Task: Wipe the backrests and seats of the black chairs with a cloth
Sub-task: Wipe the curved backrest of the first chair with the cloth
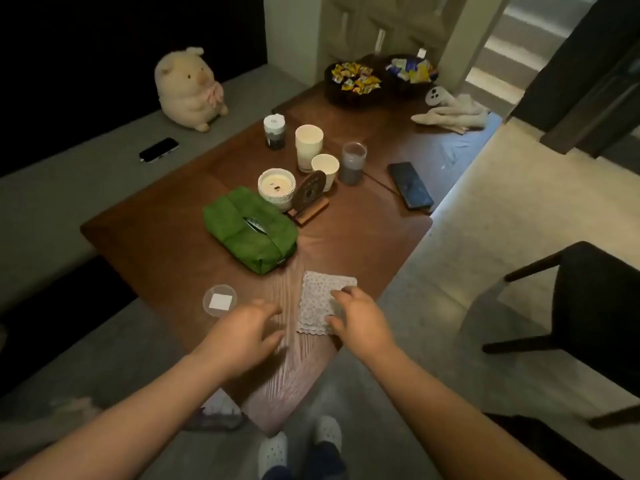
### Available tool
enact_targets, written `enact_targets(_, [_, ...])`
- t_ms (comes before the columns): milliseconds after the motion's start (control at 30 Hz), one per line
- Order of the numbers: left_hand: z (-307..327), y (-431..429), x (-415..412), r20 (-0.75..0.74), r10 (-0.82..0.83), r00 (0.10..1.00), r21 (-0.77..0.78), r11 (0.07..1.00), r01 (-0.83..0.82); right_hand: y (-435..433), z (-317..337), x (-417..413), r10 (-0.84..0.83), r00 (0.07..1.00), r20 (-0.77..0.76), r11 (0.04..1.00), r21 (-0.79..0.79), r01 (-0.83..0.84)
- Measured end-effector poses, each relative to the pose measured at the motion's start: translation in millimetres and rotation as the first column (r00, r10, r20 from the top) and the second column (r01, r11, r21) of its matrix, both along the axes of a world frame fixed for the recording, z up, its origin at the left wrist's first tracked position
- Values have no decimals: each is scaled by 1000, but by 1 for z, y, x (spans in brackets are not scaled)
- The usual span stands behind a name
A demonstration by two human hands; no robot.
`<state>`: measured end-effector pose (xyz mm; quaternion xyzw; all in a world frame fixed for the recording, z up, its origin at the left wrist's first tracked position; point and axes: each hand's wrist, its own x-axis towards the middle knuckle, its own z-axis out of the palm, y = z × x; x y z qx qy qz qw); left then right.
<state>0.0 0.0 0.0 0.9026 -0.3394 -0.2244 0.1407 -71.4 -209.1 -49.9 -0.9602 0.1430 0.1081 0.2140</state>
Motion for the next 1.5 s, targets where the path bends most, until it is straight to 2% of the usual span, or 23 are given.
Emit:
enact_targets(200, [-19, -5, 12, -26, 50, 998, -23, 998, -51, -3, -38, 29, 123, 989, -78, 991, -34, -126])
enact_targets(300, [-27, -6, 17, -28, 62, 998, -26, 998, -62, -5, -56, 33, 141, 983, -114, 988, -47, -147])
enact_targets(367, [-34, -4, 19, -40, 67, 997, -18, 998, -68, -6, -66, 31, 130, 988, -81, 988, -74, -136])
enact_targets(533, [-40, -2, 23, -70, 48, 996, 37, 998, -46, -1, -72, 26, 72, 994, 78, 993, -95, -64])
enact_targets(733, [-35, -9, 26, -84, 37, 996, 42, 999, -34, 3, -68, 13, -39, 989, 140, 991, 130, 21])
enact_targets(833, [-30, -12, 25, -85, 22, 996, 44, 999, -19, -3, -58, 2, -153, 963, 222, 977, 179, 114])
enact_targets(933, [-25, -15, 21, -87, -4, 996, 45, 999, 8, -11, -45, -17, -262, 943, 204, 954, 205, 221])
enact_targets(1233, [-7, -55, -17, -145, -218, 965, -11, 976, 219, -19, 0, -133, -634, 759, 147, 756, 326, 568])
enact_targets(1367, [1, -85, -50, -149, -375, 915, -39, 927, 374, -18, 9, -198, -763, 629, 147, 633, 362, 684])
enact_targets(1500, [5, -117, -95, -140, -501, 854, -58, 865, 498, -16, 15, -272, -846, 500, 189, 534, 332, 778])
